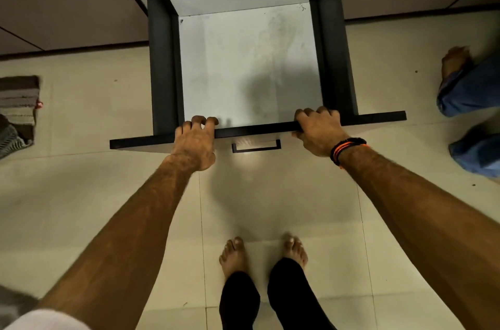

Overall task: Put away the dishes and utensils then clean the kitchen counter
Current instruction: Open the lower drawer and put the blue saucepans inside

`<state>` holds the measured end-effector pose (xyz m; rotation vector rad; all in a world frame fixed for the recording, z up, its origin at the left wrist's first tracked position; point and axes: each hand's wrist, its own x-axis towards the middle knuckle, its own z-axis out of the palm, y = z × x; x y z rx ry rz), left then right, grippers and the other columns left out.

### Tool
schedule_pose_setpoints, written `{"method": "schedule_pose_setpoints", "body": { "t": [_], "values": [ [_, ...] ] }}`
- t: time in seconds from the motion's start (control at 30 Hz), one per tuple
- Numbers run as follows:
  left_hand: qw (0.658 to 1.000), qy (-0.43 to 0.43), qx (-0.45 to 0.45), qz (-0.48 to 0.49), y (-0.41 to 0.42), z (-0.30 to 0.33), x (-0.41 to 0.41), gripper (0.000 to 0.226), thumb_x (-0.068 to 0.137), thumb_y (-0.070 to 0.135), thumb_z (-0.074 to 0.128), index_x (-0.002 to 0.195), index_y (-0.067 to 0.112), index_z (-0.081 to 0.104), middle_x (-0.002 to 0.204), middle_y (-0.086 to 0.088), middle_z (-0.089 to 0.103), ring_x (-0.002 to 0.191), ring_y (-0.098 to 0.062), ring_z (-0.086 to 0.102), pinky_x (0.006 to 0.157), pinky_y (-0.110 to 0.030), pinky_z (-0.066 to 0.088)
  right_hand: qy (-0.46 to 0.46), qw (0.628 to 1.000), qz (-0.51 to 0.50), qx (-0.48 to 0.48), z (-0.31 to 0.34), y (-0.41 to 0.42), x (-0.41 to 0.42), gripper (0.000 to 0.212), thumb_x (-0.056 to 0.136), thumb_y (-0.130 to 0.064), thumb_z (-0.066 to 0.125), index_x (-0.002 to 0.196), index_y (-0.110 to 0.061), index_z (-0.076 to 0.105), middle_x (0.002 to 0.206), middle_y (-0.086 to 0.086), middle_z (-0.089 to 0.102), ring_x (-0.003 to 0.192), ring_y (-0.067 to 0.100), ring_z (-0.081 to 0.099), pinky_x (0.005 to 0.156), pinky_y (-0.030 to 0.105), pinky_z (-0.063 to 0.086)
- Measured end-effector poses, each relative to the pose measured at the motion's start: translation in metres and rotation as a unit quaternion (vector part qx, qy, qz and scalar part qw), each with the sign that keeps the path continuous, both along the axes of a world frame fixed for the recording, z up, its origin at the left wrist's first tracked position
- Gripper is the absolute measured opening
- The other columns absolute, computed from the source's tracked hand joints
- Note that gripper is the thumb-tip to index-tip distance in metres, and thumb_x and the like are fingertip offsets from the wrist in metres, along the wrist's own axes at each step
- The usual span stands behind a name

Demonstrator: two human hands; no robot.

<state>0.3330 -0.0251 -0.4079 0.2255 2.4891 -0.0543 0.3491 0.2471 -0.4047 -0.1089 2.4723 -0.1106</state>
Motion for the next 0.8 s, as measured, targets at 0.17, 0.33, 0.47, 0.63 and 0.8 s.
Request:
{"method": "schedule_pose_setpoints", "body": {
  "t": [0.17, 0.33, 0.47, 0.63, 0.8],
  "values": [
    [1.0, 0.006, 0.008, 0.001, -0.001, -0.001, -0.001, 0.076, 0.084, 0.018, 0.069, 0.146, 0.021, 0.027, 0.149, -0.014, 0.032, 0.138, -0.036, 0.033, 0.115, -0.047, 0.026, 0.012, 1.0, -0.012, -0.001, 0.0, -0.002, -0.001, 0.039, 0.1, -0.039, 0.05, 0.132, -0.018, 0.044, 0.127, 0.009, 0.056, 0.124, 0.034, 0.046, 0.109, 0.051, 0.031],
    [1.0, 0.016, 0.009, -0.013, -0.003, -0.001, -0.001, 0.076, 0.082, 0.017, 0.07, 0.146, 0.02, 0.027, 0.148, -0.015, 0.034, 0.136, -0.036, 0.035, 0.114, -0.048, 0.027, 0.028, 1.0, -0.013, 0.003, 0.001, -0.003, 0.001, 0.038, 0.1, -0.039, 0.05, 0.131, -0.017, 0.045, 0.125, 0.009, 0.057, 0.122, 0.034, 0.048, 0.11, 0.051, 0.03],
    [1.0, 0.004, 0.007, -0.024, -0.004, 0.0, -0.004, 0.076, 0.083, 0.021, 0.07, 0.146, 0.021, 0.027, 0.147, -0.014, 0.036, 0.136, -0.035, 0.036, 0.114, -0.047, 0.027, 0.023, 1.0, -0.007, 0.008, 0.003, -0.002, -0.002, 0.041, 0.1, -0.041, 0.051, 0.133, -0.016, 0.046, 0.128, 0.009, 0.057, 0.122, 0.033, 0.048, 0.109, 0.049, 0.032],
    [0.995, -0.073, 0.061, 0.037, -0.003, 0.034, -0.019, 0.082, 0.088, 0.037, 0.069, 0.152, 0.015, 0.022, 0.15, -0.015, 0.038, 0.134, -0.034, 0.041, 0.112, -0.046, 0.036, 0.003, 1.0, -0.011, 0.025, 0.037, 0.0, -0.009, 0.069, 0.095, -0.048, 0.058, 0.148, -0.013, 0.032, 0.145, 0.012, 0.047, 0.134, 0.034, 0.042, 0.112, 0.051, 0.029],
    [0.986, -0.035, 0.138, 0.092, 0.012, 0.129, -0.035, 0.084, 0.088, 0.04, 0.069, 0.151, 0.009, 0.024, 0.151, -0.018, 0.035, 0.136, -0.035, 0.04, 0.112, -0.042, 0.036, 0.025, 0.995, -0.085, -0.04, 0.127, 0.003, -0.026, 0.08, 0.088, -0.053, 0.065, 0.148, -0.01, 0.031, 0.144, 0.013, 0.049, 0.13, 0.034, 0.047, 0.108, 0.05, 0.04]
  ]
}}
